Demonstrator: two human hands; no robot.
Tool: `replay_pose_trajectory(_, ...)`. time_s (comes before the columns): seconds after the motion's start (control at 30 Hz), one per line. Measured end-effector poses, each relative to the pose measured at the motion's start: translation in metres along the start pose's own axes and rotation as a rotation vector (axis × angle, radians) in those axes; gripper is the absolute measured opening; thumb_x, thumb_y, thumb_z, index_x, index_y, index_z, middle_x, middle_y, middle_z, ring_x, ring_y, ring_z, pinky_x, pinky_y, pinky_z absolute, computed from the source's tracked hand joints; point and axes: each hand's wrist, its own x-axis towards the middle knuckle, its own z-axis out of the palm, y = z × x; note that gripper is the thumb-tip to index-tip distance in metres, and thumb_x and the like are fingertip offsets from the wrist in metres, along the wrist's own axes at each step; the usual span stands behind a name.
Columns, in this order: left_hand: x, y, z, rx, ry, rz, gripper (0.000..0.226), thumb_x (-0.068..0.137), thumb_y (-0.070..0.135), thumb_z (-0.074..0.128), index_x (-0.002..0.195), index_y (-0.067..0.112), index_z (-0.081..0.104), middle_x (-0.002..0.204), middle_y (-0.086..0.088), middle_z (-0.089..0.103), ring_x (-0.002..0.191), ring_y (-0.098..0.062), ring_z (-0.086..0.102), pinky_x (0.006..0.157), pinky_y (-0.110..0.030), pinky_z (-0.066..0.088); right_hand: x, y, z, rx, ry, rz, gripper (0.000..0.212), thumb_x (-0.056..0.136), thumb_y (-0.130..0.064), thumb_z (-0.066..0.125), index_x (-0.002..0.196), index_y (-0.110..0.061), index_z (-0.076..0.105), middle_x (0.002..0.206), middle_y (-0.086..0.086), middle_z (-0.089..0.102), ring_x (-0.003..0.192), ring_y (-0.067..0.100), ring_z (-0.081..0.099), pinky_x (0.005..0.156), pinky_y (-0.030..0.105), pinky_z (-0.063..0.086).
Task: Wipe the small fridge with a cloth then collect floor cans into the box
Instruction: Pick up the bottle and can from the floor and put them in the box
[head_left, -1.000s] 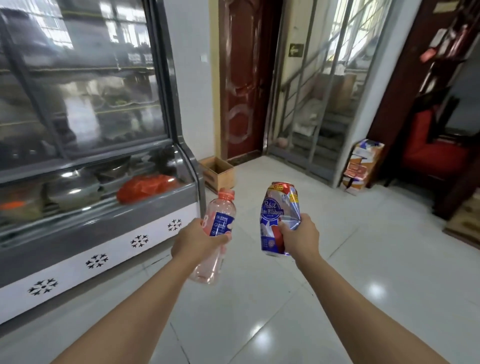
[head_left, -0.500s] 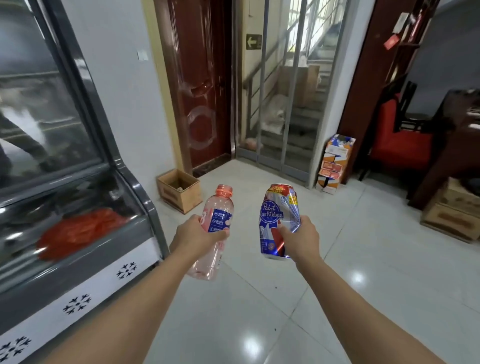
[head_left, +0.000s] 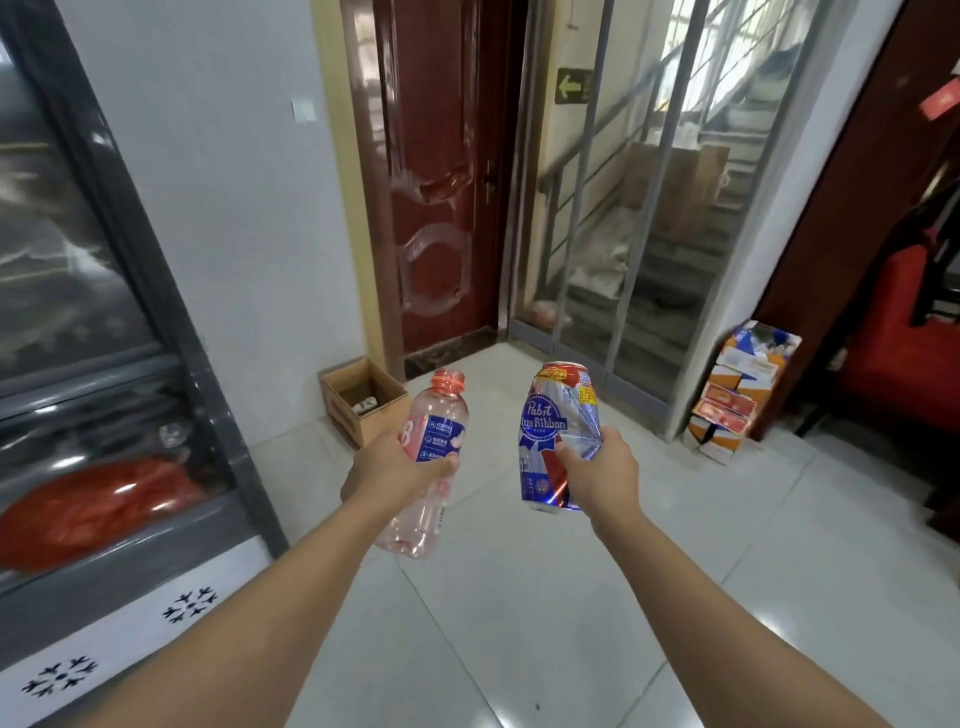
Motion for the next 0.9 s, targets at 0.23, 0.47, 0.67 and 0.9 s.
replay_pose_trajectory(0.23, 0.143, 0.048, 0.056, -0.062, 0.007, -0.017, 0.065, 0.062, 0.050, 0.080, 0.116, 0.024, 0.054, 0.101, 0.001, 0.066, 0.087, -0.020, 0.064, 0.082, -0.042, 0.055, 0.152, -0.018, 0.028, -0.029, -0.021, -0.014, 0.043, 0.088, -0.025, 0.063, 0.125, -0.014, 0.045, 0.120, 0.007, 0.059, 0.097, 0.020, 0.061, 0.070, 0.032, 0.054)
replay_pose_trajectory(0.47, 0.284, 0.104, 0.099, -0.030, 0.016, -0.051, 0.070, 0.060, 0.056, 0.079, 0.116, 0.024, 0.053, 0.101, 0.002, 0.066, 0.084, -0.018, 0.065, 0.078, -0.041, 0.057, 0.301, -0.043, 0.046, -0.055, -0.007, -0.018, 0.040, 0.088, -0.025, 0.063, 0.122, -0.013, 0.047, 0.118, 0.006, 0.061, 0.090, 0.015, 0.058, 0.062, 0.024, 0.048)
replay_pose_trajectory(0.67, 0.377, 0.154, 0.133, -0.069, 0.050, -0.046, 0.063, 0.055, 0.052, 0.083, 0.106, 0.024, 0.059, 0.092, 0.004, 0.068, 0.078, -0.016, 0.066, 0.072, -0.035, 0.057, 0.422, -0.056, 0.063, -0.056, -0.059, -0.043, 0.043, 0.087, -0.027, 0.064, 0.124, -0.013, 0.047, 0.119, 0.006, 0.060, 0.088, 0.012, 0.056, 0.054, 0.018, 0.044)
replay_pose_trajectory(0.9, 0.479, 0.208, 0.194, -0.106, 0.210, -0.141, 0.063, 0.060, 0.047, 0.083, 0.112, 0.020, 0.059, 0.098, -0.002, 0.068, 0.082, -0.019, 0.066, 0.074, -0.036, 0.056, 0.581, -0.069, 0.076, -0.054, -0.195, -0.091, 0.043, 0.087, -0.024, 0.064, 0.125, -0.012, 0.048, 0.119, 0.007, 0.061, 0.085, 0.014, 0.056, 0.054, 0.018, 0.043)
